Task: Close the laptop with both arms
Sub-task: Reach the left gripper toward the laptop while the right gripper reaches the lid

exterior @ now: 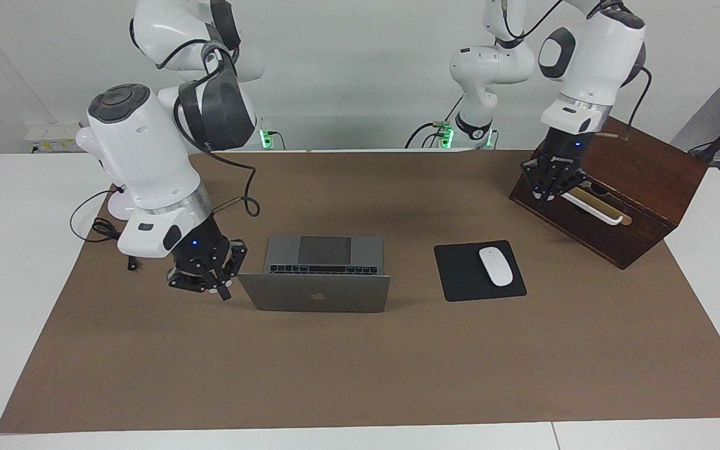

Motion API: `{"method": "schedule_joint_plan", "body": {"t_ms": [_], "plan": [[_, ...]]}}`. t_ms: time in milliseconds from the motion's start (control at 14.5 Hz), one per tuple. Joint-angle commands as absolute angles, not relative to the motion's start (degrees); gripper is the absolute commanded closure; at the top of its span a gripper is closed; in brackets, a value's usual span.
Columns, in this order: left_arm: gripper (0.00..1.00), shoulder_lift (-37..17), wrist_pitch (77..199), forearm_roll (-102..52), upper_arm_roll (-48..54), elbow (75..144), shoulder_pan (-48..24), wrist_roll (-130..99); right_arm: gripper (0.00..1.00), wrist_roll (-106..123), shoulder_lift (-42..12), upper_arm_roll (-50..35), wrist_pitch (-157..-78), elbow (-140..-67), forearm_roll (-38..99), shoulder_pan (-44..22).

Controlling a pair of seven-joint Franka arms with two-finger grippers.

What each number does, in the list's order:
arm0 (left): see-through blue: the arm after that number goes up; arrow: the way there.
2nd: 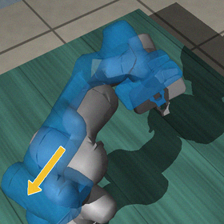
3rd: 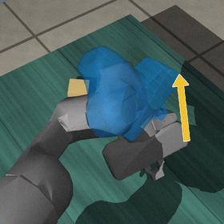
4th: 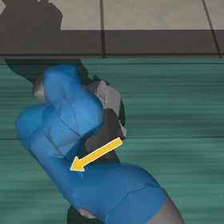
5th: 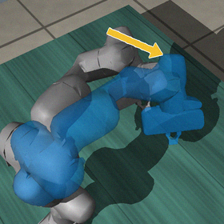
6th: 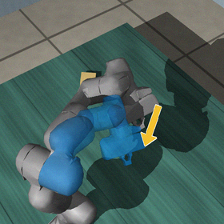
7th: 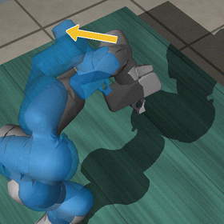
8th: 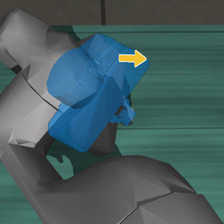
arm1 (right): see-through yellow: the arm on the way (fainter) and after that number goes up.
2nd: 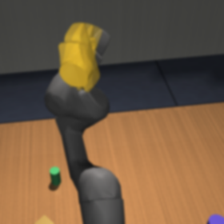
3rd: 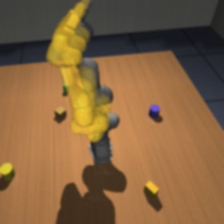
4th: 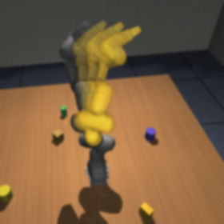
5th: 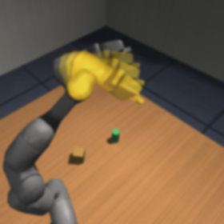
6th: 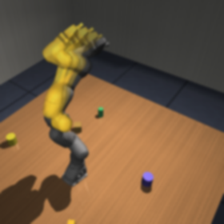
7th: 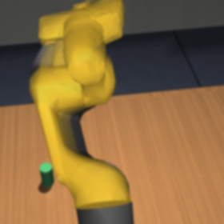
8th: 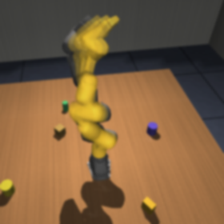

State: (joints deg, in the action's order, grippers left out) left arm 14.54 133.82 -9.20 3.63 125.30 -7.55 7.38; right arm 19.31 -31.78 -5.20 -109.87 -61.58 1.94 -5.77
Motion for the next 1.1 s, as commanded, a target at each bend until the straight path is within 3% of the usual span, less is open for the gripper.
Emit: {"method": "schedule_joint_plan", "body": {"t_ms": [0, 345, 759, 1034], "plan": [[1.0, 18.19, 140.87, -11.16, 2.73, 132.97, -14.22, 7.47, 1.0, 16.53, -34.89, -6.24, -112.14, -59.41, 2.99, -5.71], [1.0, 15.65, 149.04, -14.67, 2.72, 135.09, -23.19, 7.29, 1.0, 10.91, -36.65, -6.15, -114.61, -59.59, 8.34, -6.85], [1.0, 6.61, 168.88, -14.68, 2.64, 138.77, -34.79, 3.96, 1.0, 4.4, -37.26, -6.24, -117.07, -61.96, 14.05, -6.94], [1.0, 2.04, 176.98, -14.68, 2.64, 139.04, -37.34, 4.3, 1.0, 4.31, -37.71, -6.24, -117.16, -62.23, 14.76, -7.12]]}}
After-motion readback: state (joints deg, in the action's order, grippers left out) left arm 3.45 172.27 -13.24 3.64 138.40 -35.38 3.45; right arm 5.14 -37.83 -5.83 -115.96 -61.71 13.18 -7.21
